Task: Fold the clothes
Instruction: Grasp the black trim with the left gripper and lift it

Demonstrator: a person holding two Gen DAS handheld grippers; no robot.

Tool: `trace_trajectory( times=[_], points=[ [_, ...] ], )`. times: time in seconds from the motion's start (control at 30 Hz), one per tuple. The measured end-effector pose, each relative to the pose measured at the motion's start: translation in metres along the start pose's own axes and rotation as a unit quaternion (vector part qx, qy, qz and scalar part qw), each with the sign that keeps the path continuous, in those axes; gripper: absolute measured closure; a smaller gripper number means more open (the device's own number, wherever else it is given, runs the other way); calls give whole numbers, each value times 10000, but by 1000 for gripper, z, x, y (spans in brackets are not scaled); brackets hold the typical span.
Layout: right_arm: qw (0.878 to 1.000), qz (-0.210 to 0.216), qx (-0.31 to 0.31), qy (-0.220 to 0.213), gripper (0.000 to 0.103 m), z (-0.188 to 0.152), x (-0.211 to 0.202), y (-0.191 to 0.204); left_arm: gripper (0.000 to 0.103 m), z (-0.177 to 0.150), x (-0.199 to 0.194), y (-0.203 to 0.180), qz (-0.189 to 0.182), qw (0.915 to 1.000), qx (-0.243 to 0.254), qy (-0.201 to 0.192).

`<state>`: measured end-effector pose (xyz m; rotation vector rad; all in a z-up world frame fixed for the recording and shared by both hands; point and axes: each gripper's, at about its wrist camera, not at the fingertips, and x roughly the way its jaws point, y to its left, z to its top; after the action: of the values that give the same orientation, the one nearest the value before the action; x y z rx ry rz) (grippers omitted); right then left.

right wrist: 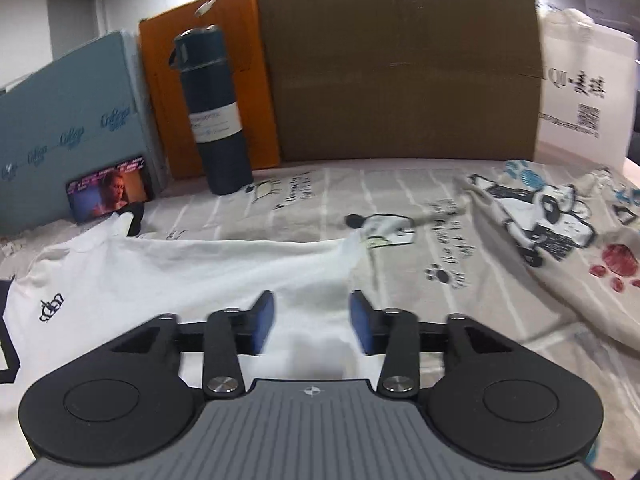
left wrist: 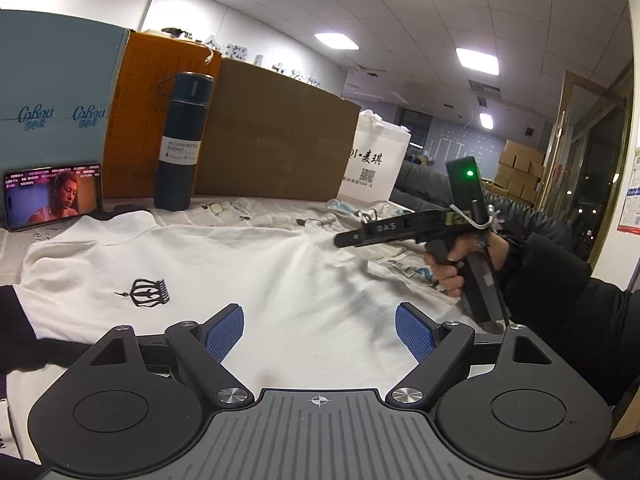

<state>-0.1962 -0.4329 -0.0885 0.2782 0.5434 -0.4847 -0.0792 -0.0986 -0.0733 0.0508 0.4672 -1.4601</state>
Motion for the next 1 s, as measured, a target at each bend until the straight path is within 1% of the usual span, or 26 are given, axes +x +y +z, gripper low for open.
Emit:
trace_trajectory(
  times=[0.07,0.1,0.17,0.2,0.27,0.33,0.37,0.4,0.43,0.47,0.5,0.53,0.57,0.6,0.7,0.77,0.9,0.97,1.0],
  points=[
    [9998,-11,-161,89,47,-1,10,10,17,0,0,1,58,10000,-9,18],
    [9994,-158,-252,184,47,-3,15,13,17,0,0,1,102,9999,-8,17],
    [9965,-622,-453,335,47,-7,24,14,17,2,-4,3,236,9997,-2,-50],
    [9950,-805,-502,317,44,-8,24,11,17,4,-8,4,354,9993,5,-116],
    [9928,-1077,-447,264,45,-7,18,5,17,9,-22,9,743,9966,28,-367],
    [9899,-1366,-378,79,46,-7,2,-3,17,14,-43,17,1226,9900,12,-691],
    [9899,-1362,-370,-95,46,-9,-11,-4,17,16,-56,21,1452,9859,-17,-829],
    [9911,-1243,-377,-304,44,-12,-27,-4,17,15,-69,25,1714,9808,4,-931],
    [9919,-1088,-403,-520,42,-16,-43,-3,17,11,-81,25,1936,9766,90,-936],
    [9921,-899,-503,-714,35,-23,-59,0,17,6,-94,26,2149,9721,186,-922],
    [9913,-725,-668,-869,26,-32,-74,6,17,1,-106,26,2361,9671,282,-908],
    [9897,-551,-833,-1023,22,-40,-88,11,17,-5,-117,26,2464,9650,338,-836],
    [9873,-376,-996,-1177,18,-49,-102,16,17,-12,-125,22,2502,9646,397,-726],
    [9848,-196,-1162,-1275,18,-58,-115,22,17,-19,-131,16,2531,9644,459,-610],
    [9777,438,-1611,-1277,14,-88,-140,44,17,-41,-150,-1,2616,9627,642,-264],
    [9709,939,-1876,-1156,12,-108,-153,60,17,-54,-156,-16,2510,9640,873,-97],
    [9579,1756,-2111,-843,10,-134,-168,82,17,-75,-149,-37,2401,9626,1184,426],
    [9487,2217,-2144,-690,10,-142,-176,90,17,-82,-153,-46,2249,9644,1305,477],
    [9425,2479,-2153,-620,10,-145,-181,93,17,-84,-157,-50,2104,9679,1308,424]
  ],
)
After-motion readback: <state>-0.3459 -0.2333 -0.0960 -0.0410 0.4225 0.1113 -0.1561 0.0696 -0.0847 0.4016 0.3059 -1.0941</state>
